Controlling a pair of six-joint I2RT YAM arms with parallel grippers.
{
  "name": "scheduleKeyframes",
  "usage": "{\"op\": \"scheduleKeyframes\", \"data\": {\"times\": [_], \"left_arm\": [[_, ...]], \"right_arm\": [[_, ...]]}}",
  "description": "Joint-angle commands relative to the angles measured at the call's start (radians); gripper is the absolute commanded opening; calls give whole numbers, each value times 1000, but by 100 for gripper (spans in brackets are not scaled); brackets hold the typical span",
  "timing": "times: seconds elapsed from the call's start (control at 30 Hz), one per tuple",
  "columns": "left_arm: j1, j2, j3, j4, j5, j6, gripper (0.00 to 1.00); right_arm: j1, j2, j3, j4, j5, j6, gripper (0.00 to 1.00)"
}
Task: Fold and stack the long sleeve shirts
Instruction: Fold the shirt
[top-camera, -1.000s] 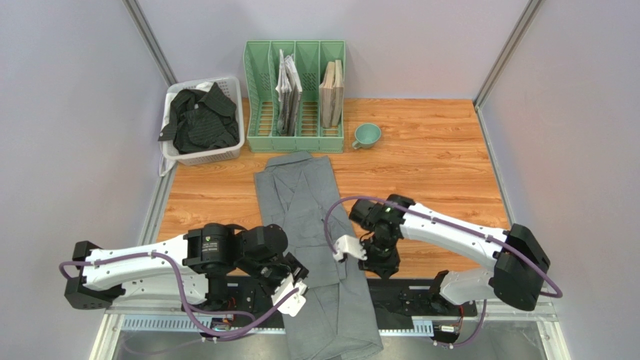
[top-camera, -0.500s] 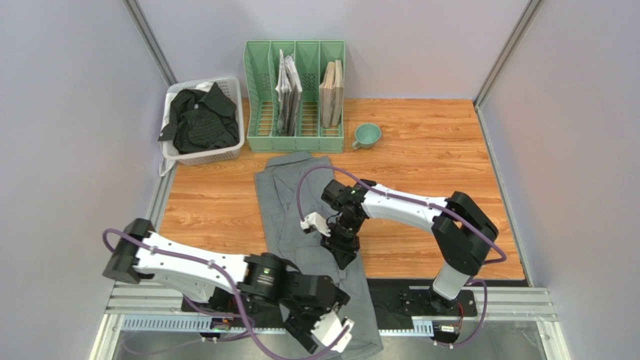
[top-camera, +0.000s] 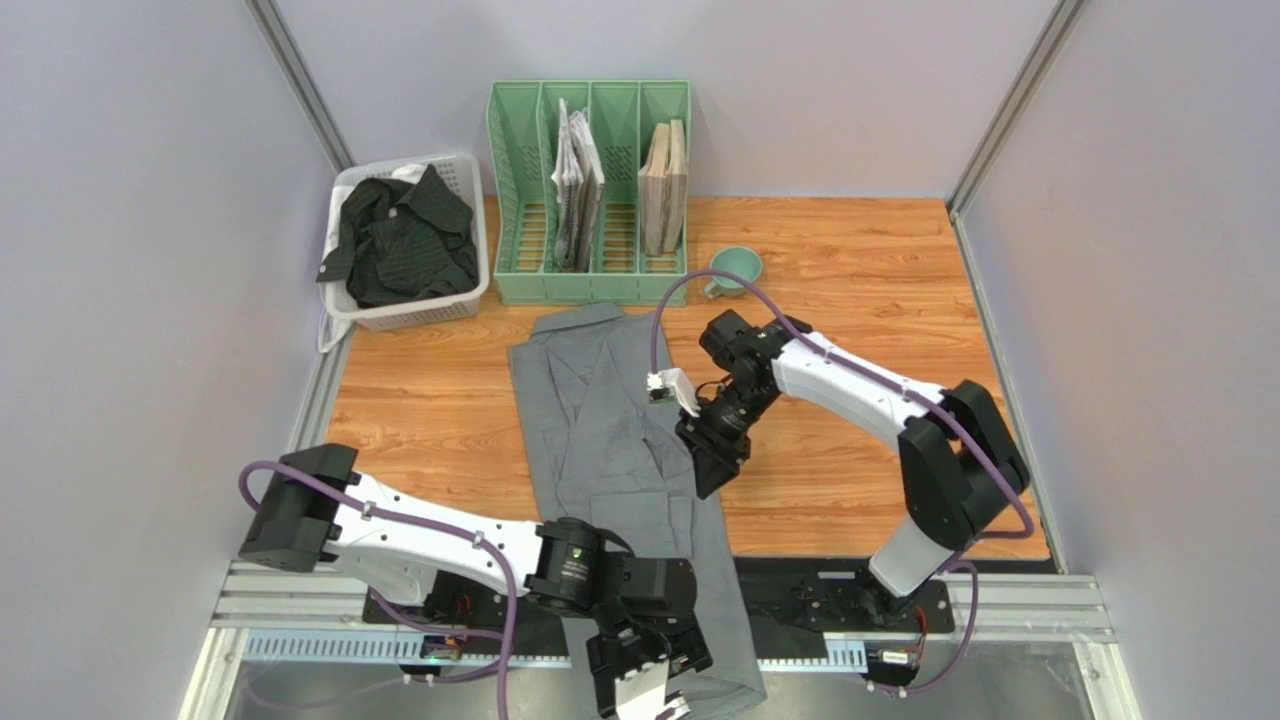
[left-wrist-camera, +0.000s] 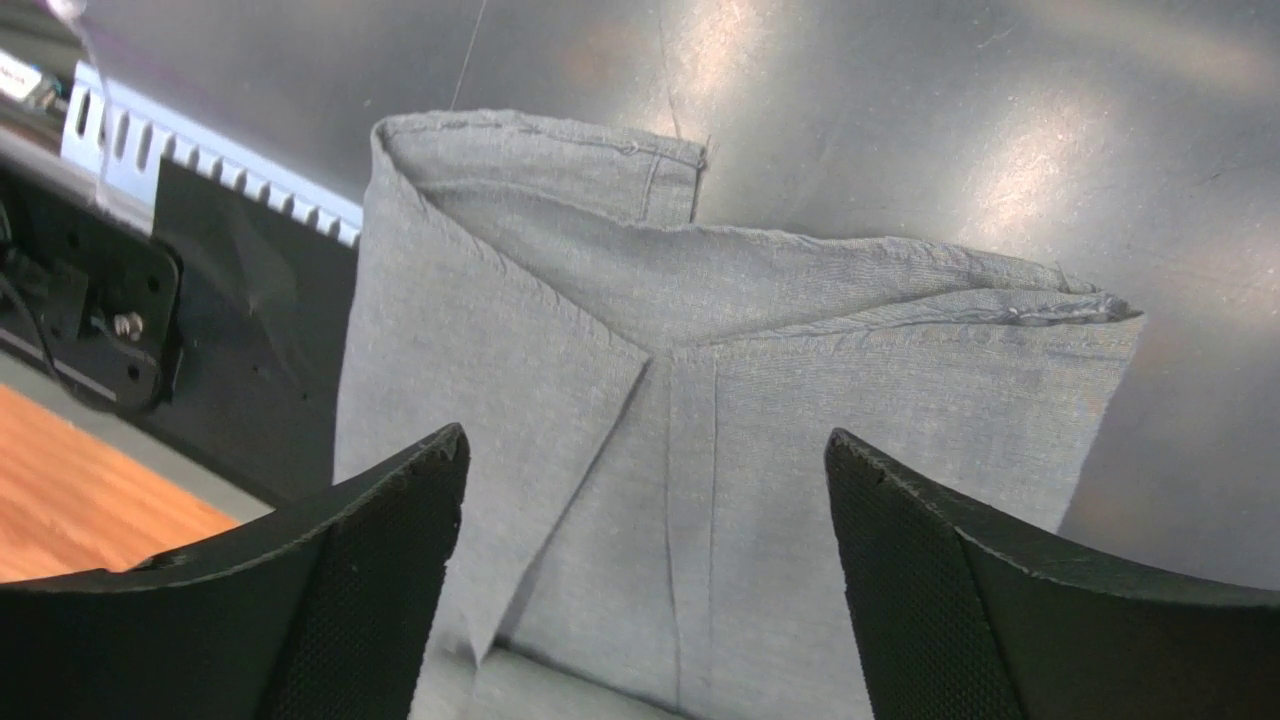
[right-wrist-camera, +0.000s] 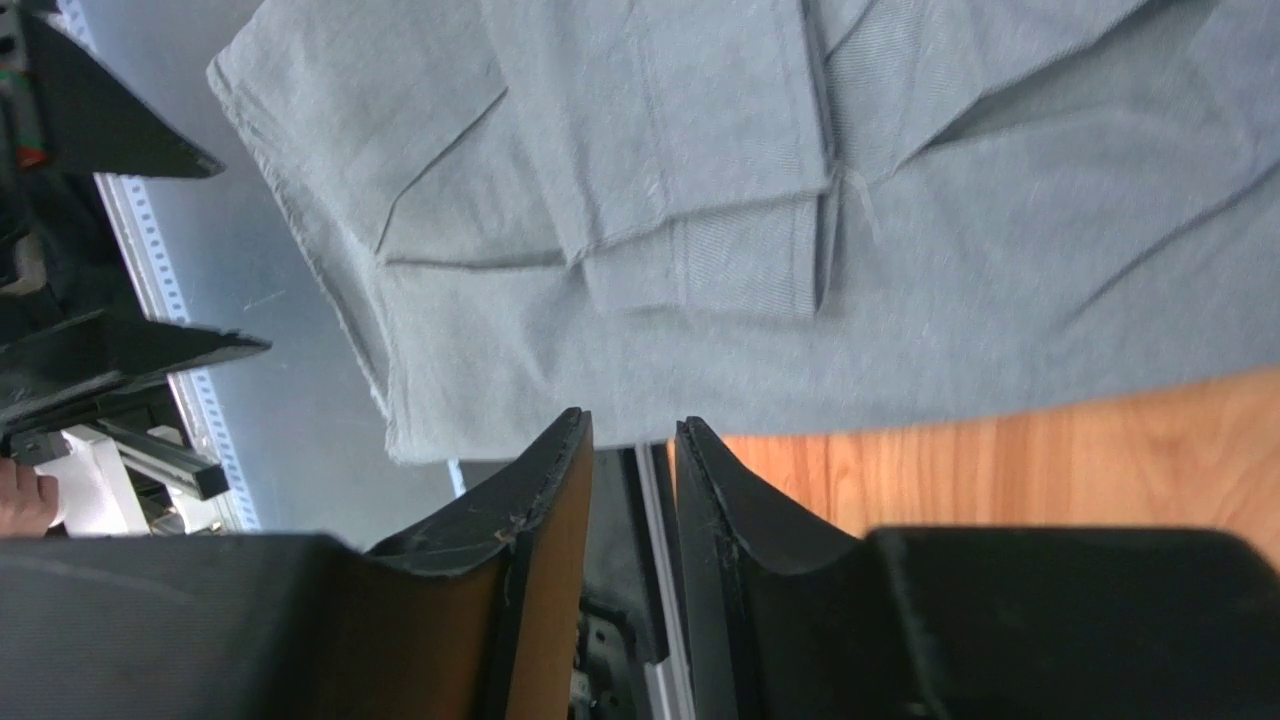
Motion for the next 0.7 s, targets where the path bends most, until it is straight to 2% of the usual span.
{"op": "scheduleKeyframes", "data": {"times": [0.0, 0.03, 0.07, 0.1, 0.13, 0.17, 0.23, 0.27, 0.3, 0.37, 0.4, 0.43, 0.47, 0.53, 0.67], "left_arm": [[6, 19, 56, -25, 79, 111, 88], [6, 0, 56, -50, 59, 93, 87], [6, -77, 48, -58, 36, 58, 87], [8, -131, 13, -68, 25, 0, 90], [6, -187, -11, -69, 31, -27, 92], [5, -302, -33, -69, 46, -48, 95], [-15, -390, -87, -69, 88, -107, 99], [-51, -436, -108, -72, 94, -111, 99], [-70, -438, -117, -79, 109, -117, 99], [-87, -406, -121, -96, 132, -114, 99], [-92, -398, -117, -96, 135, -116, 99], [-96, -386, -117, -95, 131, -114, 99], [-119, -349, -116, -99, 126, -113, 99], [-139, -305, -116, -108, 105, -110, 95], [-182, -222, -136, -96, 10, -105, 83]], "right_arm": [[-32, -157, -55, -104, 4, -113, 36], [-32, -209, -83, -97, 12, -128, 46], [-32, -355, -153, -83, 17, -136, 50], [-29, -430, -190, -66, 17, -150, 55], [-20, -522, -224, -24, 15, -176, 69], [-8, -673, -302, 0, 17, -186, 74], [87, -827, -368, 24, 35, -258, 84], [207, -890, -399, 35, 56, -262, 85], [274, -1008, -454, 44, 102, -259, 86], [404, -1091, -489, 75, 136, -219, 87], [535, -1130, -511, 83, 180, -214, 86], [607, -1128, -519, 101, 216, -213, 85], [747, -1115, -523, 107, 256, -211, 84], [846, -1044, -537, 132, 320, -220, 82], [1029, -1010, -603, 181, 414, -295, 78]]}}
